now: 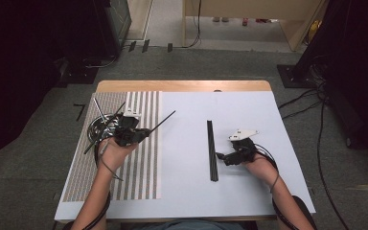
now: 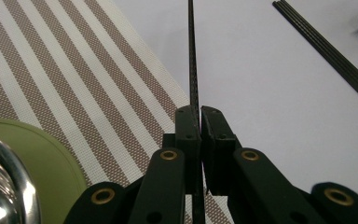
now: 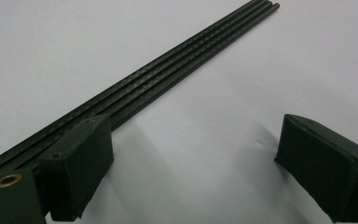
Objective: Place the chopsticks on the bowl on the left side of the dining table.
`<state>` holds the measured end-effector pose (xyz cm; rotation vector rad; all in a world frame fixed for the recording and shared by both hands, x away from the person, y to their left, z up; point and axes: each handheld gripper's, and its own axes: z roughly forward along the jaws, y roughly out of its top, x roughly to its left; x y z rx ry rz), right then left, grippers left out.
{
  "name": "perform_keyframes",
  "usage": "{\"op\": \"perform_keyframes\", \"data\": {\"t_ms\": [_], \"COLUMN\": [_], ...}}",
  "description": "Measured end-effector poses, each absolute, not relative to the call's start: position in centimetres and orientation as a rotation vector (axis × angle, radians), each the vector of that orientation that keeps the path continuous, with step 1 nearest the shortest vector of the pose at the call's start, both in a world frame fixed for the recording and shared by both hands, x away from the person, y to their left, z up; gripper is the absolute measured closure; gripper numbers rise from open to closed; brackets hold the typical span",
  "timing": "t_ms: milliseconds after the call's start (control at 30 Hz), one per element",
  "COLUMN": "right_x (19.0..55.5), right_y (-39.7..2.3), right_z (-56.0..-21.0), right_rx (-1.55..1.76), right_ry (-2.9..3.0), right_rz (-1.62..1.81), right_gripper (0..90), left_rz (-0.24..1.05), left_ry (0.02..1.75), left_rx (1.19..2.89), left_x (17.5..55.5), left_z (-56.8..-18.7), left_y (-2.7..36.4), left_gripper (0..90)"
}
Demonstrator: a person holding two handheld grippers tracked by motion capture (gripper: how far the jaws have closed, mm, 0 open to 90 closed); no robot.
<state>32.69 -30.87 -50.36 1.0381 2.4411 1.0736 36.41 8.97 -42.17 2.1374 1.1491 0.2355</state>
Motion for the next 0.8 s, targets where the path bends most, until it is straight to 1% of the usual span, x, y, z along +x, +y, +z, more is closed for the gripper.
{"op": "perform_keyframes", "data": {"t_ms": [800], "right_x": [32.7], "right_y": [-30.9], "right_z": [-50.4], "right_rx": [1.039], "right_ry": [2.441], "right_rz": [1.073], "right_gripper": [10.2], "left_rz": [0.259], "left_ry": [1.198], "left_rx": [2.100], "left_x": [36.4], "left_z": [-41.6], "left_y": [11.7], "left_gripper": [87.4]}}
